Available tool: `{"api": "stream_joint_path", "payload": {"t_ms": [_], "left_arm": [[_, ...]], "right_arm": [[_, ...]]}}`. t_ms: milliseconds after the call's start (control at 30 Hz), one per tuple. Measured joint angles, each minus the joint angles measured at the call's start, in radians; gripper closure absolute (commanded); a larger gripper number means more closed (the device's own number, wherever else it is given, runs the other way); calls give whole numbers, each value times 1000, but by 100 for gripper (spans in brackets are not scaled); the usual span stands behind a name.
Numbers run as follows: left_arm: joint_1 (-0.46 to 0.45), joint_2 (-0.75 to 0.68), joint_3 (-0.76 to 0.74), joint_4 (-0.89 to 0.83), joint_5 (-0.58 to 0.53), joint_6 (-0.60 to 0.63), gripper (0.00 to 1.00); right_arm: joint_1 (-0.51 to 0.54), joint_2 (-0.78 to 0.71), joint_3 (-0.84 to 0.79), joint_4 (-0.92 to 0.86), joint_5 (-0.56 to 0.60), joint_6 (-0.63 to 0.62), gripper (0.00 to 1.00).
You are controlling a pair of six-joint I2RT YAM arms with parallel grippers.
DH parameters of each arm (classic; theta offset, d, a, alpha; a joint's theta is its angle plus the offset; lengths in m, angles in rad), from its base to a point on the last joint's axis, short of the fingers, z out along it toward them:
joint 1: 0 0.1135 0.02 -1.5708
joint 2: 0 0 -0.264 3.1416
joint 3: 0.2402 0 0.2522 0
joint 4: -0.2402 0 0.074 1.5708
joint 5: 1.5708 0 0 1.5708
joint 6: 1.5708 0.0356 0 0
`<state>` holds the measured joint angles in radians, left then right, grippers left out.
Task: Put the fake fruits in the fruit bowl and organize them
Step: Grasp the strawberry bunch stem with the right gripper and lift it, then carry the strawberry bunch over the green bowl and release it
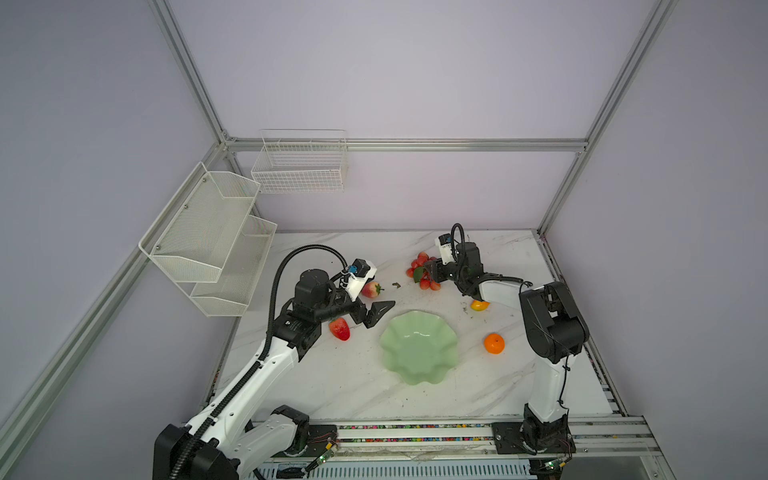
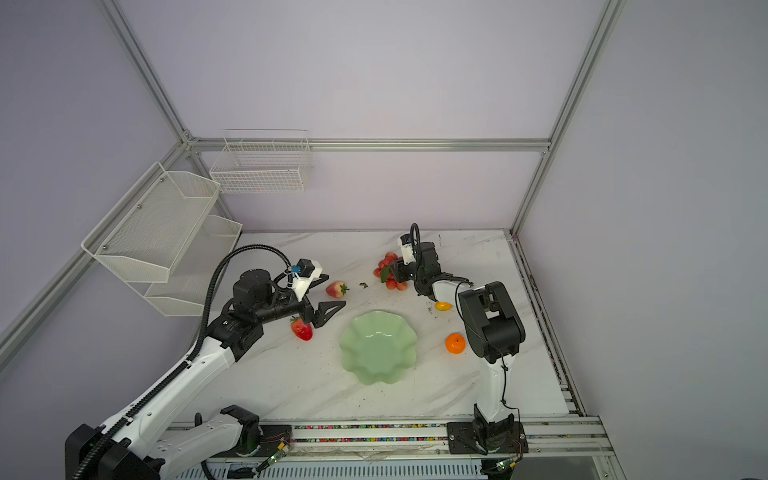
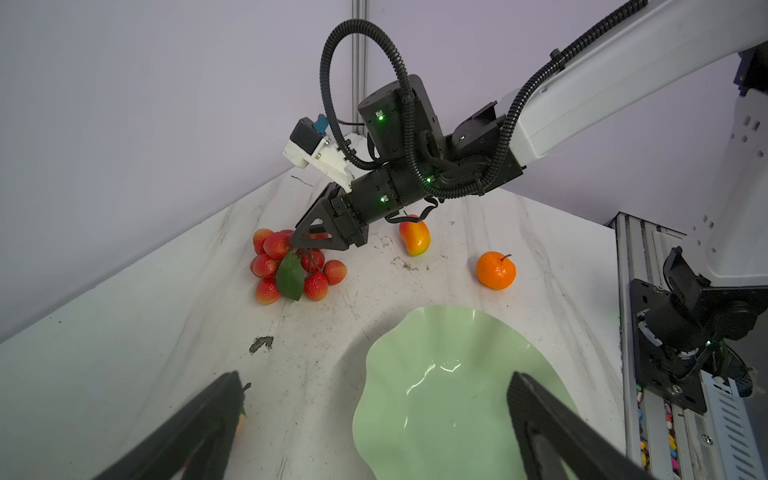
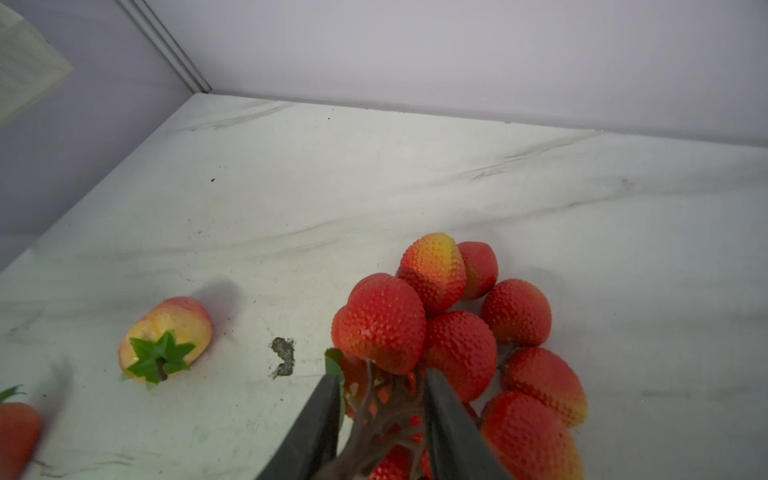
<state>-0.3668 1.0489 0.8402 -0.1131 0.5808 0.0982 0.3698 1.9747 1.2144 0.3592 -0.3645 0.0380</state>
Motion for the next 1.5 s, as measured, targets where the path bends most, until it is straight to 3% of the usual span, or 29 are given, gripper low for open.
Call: {"api": "stream_joint_path", "payload": {"t_ms": [333, 667, 900, 1167, 1500], "left_arm": [[0, 1, 0, 0, -8, 0, 0], [14, -5, 0, -16, -30, 26, 0], [69, -10, 0, -105, -28, 80, 0], [98, 13, 1, -225, 56, 152, 0], [98, 55, 2, -332, 87, 206, 0]], "right_arm": [[11, -48, -27, -1, 8, -14, 99], [55, -531, -216, -42, -48, -3, 100], [103, -735, -350, -208, -181, 62, 99], [217, -805, -468, -339, -244, 143, 99], [300, -757, -520, -344, -161, 172, 97]]}}
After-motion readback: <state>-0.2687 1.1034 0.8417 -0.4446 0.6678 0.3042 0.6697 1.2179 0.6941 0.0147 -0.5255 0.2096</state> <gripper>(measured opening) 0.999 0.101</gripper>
